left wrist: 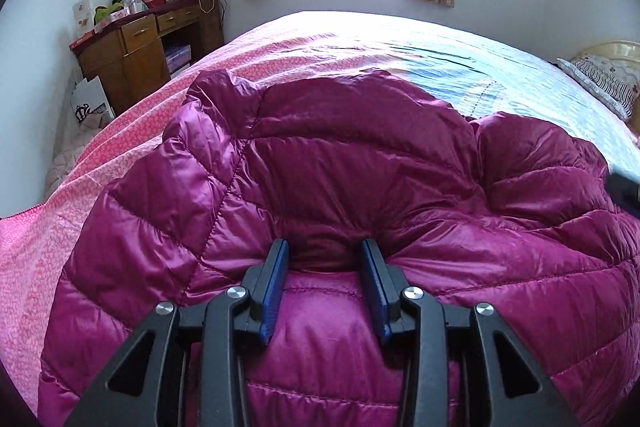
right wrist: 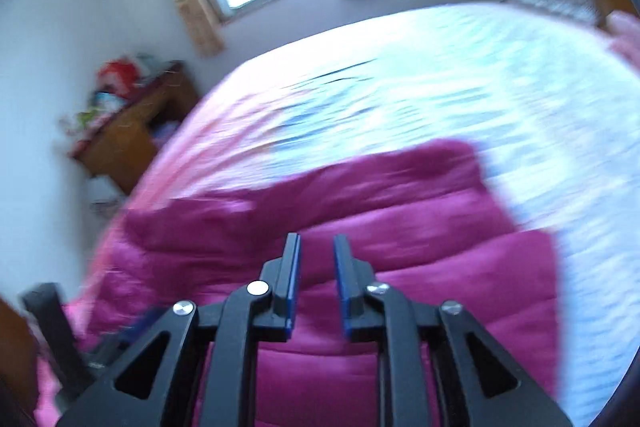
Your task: Fold large clothes
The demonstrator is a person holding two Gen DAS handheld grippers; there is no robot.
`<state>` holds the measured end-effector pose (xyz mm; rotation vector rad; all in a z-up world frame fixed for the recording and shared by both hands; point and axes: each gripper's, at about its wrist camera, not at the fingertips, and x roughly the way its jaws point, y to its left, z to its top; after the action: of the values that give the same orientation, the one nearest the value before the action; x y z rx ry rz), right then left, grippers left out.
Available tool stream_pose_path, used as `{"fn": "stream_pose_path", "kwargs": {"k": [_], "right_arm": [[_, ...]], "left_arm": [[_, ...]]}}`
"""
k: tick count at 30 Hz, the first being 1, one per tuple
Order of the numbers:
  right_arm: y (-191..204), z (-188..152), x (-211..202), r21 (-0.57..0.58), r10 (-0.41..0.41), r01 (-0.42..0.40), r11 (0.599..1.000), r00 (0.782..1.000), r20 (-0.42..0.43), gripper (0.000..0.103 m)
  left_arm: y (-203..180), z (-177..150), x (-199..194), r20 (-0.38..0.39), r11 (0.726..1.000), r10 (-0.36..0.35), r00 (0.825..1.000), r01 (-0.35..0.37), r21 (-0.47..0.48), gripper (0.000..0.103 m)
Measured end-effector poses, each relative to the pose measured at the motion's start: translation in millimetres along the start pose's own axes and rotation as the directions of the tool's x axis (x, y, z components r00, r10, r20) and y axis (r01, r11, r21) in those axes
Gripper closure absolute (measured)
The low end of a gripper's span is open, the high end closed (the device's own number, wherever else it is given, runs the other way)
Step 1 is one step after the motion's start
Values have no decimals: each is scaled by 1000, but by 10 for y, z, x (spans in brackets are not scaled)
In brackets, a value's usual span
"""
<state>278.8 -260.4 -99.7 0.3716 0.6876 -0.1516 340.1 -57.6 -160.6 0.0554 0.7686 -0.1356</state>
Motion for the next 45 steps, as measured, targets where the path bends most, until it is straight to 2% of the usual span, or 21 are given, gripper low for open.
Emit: {"fn": "stream_pose_path", "kwargs": {"k": [2, 3, 4, 6, 12, 13, 15, 17, 18, 20, 23, 26, 30, 32, 37, 40, 42, 45], "right_arm": [[-216, -68, 106, -12, -97, 97, 995, 994, -46, 83], [-309, -110, 173, -6, -118, 118, 993, 991, -67, 86], [-433, -190, 248, 10, -92, 93, 996, 993, -75, 90], [-535, -228, 279, 58, -41, 44, 997, 998, -52, 90], [-313, -188, 359, -6, -122, 122, 992, 991, -55, 90], [-254, -164, 356, -29, -158, 156, 987, 985, -68, 90], [-178, -154, 200, -60, -207, 204, 977, 978, -40, 82], [-67, -195, -66, -61, -145, 148, 987, 988, 53, 80], [57, -198, -151, -79, -111, 116, 990, 991, 71, 80], [356, -237, -256, -126, -29, 38, 991, 997, 71, 80], [768, -369, -255, -175, 79, -72, 982, 996, 32, 80], [982, -522, -101, -180, 117, -116, 977, 993, -7, 80], [1030, -814, 241, -112, 108, -117, 987, 991, -76, 81], [1037, -953, 359, -135, 93, -103, 985, 993, -79, 82], [1070, -935, 349, -138, 82, -93, 986, 993, -83, 83], [1104, -942, 326, -143, 77, -88, 986, 994, -80, 83], [1103, -931, 344, -132, 91, -101, 986, 993, -80, 83], [1061, -929, 364, -109, 117, -125, 986, 990, -81, 83]], "left_arm": [[-32, -16, -10, 4, 1000, 12, 1000, -12, 10, 64], [-47, -21, -16, 6, 1000, 20, 1000, -20, 19, 64], [-70, -23, -21, 8, 999, 23, 1000, -23, 23, 63], [-87, -25, -13, 8, 999, 33, 999, -33, 29, 63], [-123, -27, -28, 5, 998, 46, 999, -46, 36, 62], [-123, -25, -53, 2, 998, 46, 999, -47, 45, 62], [-163, -36, -151, 8, 996, 46, 999, -46, 82, 62], [-80, -55, -297, 20, 996, 34, 999, -35, 84, 55], [16, -53, -387, 19, 998, 23, 1000, -24, 56, 53], [227, -45, -553, 26, 1000, 13, 1000, -13, -14, 44], [577, -82, -808, 65, 994, 43, 997, -36, -102, 38], [954, -208, -950, 79, 975, 99, 992, -81, -206, 37], [1215, -406, -913, 66, 949, 79, 995, -55, -311, 37], [1260, -515, -906, 78, 933, 53, 996, -21, -360, 37], [1257, -792, -864, 73, 860, -1, 997, 39, -509, 37], [1190, -863, -847, 74, 838, -1, 997, 42, -544, 37], [1204, -902, -867, 89, 815, -22, 996, 69, -576, 37], [1220, -960, -868, 115, 778, -62, 991, 120, -617, 31]]}}
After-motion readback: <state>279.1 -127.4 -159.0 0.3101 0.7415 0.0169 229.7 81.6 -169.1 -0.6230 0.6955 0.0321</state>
